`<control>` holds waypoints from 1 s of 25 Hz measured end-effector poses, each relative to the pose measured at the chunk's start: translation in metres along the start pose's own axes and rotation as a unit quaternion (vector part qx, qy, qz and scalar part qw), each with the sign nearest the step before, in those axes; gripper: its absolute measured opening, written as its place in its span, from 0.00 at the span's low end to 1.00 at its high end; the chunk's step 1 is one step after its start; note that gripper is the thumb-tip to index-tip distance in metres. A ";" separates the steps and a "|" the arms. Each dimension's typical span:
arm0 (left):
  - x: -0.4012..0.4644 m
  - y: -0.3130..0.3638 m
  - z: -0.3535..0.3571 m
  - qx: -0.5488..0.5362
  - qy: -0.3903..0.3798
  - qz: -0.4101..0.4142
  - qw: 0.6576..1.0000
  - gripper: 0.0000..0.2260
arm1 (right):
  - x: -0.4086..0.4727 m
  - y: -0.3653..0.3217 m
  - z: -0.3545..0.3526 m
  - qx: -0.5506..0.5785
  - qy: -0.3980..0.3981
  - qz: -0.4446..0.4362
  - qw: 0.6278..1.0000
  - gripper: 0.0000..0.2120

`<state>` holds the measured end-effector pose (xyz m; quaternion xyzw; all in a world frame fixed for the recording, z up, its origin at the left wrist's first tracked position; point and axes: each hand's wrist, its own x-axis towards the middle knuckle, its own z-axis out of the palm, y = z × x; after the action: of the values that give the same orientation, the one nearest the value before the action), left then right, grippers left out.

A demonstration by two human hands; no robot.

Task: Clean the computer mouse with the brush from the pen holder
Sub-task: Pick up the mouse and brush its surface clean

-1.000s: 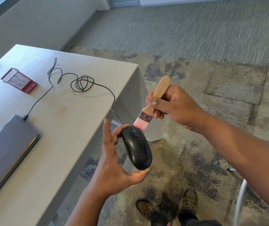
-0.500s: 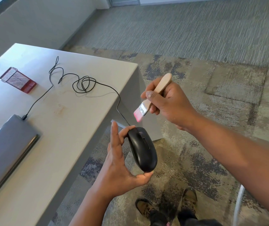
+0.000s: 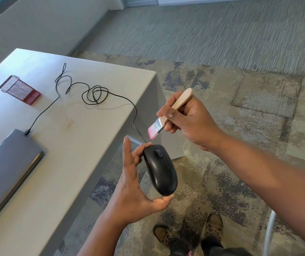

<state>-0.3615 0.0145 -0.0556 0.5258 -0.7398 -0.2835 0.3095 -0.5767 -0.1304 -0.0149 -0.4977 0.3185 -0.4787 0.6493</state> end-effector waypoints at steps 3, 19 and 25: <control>0.000 0.002 -0.002 -0.010 0.000 0.000 1.000 0.71 | -0.004 -0.003 0.001 0.031 -0.015 -0.016 0.999 0.08; -0.005 0.009 0.001 -0.007 0.019 -0.028 0.999 0.73 | -0.015 0.005 0.030 0.060 -0.026 -0.082 0.994 0.12; -0.004 0.012 0.000 -0.020 0.022 -0.044 0.999 0.72 | -0.018 0.007 0.023 -0.081 0.023 -0.150 0.985 0.17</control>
<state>-0.3675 0.0223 -0.0469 0.5577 -0.7030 -0.3006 0.3231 -0.5602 -0.1056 -0.0159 -0.5799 0.2932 -0.5543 0.5201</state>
